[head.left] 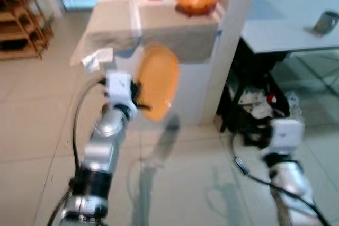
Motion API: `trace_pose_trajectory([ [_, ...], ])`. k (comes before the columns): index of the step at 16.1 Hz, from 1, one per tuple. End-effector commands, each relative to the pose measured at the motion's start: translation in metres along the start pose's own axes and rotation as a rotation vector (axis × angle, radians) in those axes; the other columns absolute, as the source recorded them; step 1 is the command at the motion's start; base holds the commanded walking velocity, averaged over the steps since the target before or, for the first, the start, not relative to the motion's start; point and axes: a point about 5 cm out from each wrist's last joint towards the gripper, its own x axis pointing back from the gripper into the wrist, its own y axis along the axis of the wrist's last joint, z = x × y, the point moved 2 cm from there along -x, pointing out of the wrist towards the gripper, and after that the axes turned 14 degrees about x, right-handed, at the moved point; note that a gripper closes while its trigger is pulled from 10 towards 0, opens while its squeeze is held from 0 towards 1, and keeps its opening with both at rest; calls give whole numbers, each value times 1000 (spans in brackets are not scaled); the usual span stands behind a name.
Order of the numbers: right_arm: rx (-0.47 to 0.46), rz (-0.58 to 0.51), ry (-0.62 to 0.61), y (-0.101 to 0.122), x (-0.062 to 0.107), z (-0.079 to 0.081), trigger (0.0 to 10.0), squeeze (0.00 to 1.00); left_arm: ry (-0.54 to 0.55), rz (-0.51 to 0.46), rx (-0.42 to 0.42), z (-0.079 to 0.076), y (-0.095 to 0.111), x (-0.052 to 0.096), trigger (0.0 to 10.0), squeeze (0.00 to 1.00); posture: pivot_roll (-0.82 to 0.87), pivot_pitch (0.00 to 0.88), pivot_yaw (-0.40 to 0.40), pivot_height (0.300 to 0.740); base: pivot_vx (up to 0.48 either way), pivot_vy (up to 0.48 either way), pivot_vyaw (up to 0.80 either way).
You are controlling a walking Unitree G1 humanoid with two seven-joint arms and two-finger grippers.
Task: Setting the table
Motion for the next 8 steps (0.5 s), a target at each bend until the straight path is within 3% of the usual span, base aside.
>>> trace_pose_trajectory([
  [1, -30, 10, -8, -2, -1, 3, 10000, 0, 91, -25, 34, 13, 10, 6, 0, 0, -82, 0, 59, 740, 274, -390, 0],
  [4, -24, -5, 18, 0, -6, 9, 10000, 0, 76, -30, 38, 2, 8, -3, 0, 0, -80, 0, 50, 740, 273, -391, 0],
  [5, -13, -29, 40, 5, -11, 14, 10000, 0, 44, -45, 11, -7, 12, -8, 0, 0, -80, 0, 50, 740, 266, -398, 700],
  [7, -7, -24, 20, 4, -14, 11, 10000, 0, 22, -46, -19, -10, 13, -10, 0, 0, -91, 0, 46, 740, 272, -394, 691],
  [8, -8, -27, 17, 4, -14, 10, 10000, 0, 18, -48, -29, -10, 14, -11, 0, 0, -93, 0, 45, 740, 274, -390, 0],
])
